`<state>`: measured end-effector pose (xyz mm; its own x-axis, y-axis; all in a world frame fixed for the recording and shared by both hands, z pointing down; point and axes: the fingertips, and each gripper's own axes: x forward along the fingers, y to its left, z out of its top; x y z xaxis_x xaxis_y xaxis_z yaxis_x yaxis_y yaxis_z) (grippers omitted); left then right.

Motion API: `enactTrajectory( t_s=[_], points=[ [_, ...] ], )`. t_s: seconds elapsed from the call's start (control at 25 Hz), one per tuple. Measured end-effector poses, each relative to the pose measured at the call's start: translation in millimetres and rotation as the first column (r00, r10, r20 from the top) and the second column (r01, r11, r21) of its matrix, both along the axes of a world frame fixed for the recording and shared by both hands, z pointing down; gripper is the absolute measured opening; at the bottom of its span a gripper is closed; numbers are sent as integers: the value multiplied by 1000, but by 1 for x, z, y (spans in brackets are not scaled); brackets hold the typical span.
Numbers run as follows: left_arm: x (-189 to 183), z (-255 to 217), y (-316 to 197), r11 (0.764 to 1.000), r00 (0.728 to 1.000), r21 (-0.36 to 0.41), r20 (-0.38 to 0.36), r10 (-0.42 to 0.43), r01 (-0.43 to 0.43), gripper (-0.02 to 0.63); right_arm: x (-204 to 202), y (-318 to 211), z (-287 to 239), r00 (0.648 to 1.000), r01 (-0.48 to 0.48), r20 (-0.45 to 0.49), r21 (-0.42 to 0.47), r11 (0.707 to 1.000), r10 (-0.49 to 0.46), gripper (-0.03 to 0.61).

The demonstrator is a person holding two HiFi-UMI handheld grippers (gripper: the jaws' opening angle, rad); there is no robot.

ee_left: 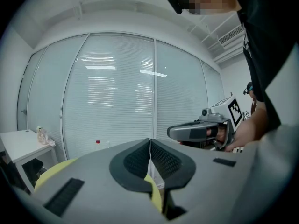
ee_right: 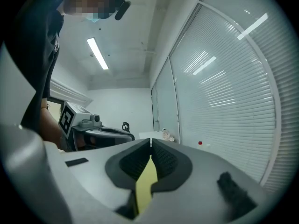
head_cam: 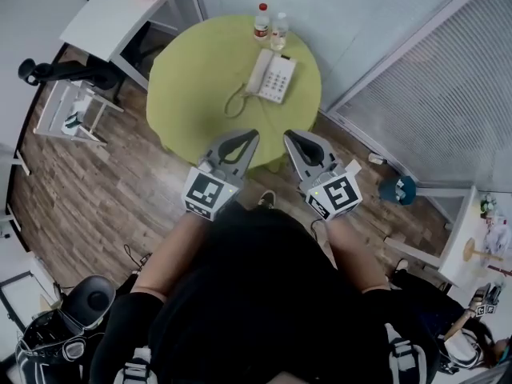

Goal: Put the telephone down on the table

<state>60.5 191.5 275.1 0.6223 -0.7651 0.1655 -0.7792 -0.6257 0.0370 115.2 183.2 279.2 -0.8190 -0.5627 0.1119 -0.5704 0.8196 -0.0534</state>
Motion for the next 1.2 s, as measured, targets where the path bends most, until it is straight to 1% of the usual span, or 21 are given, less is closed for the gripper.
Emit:
enactTrajectory(
  t_s=[0.28,0.48,0.72,0.92,1.2],
  points=[
    [-6,7,-38,1000,1000,-9,-8,16,-16,14,-4,-35,9,1000,-26,-11,-38,999,26,20],
    [-27,16,-68,998,998,-16,-24,58,-58,15,-28,-62,16,998,-57,-24,-35,998,56,20],
    [-60,22,-116,990,989,-31,-44,138,-139,14,-61,-109,17,990,-133,-55,-32,991,131,20],
    [-83,32,-150,977,977,-51,-63,205,-208,15,-86,-142,24,976,-205,-78,-32,978,202,20],
    [-95,52,-182,944,947,-88,-79,311,-317,14,-106,-177,45,951,-299,-108,-73,951,291,20]
  ],
)
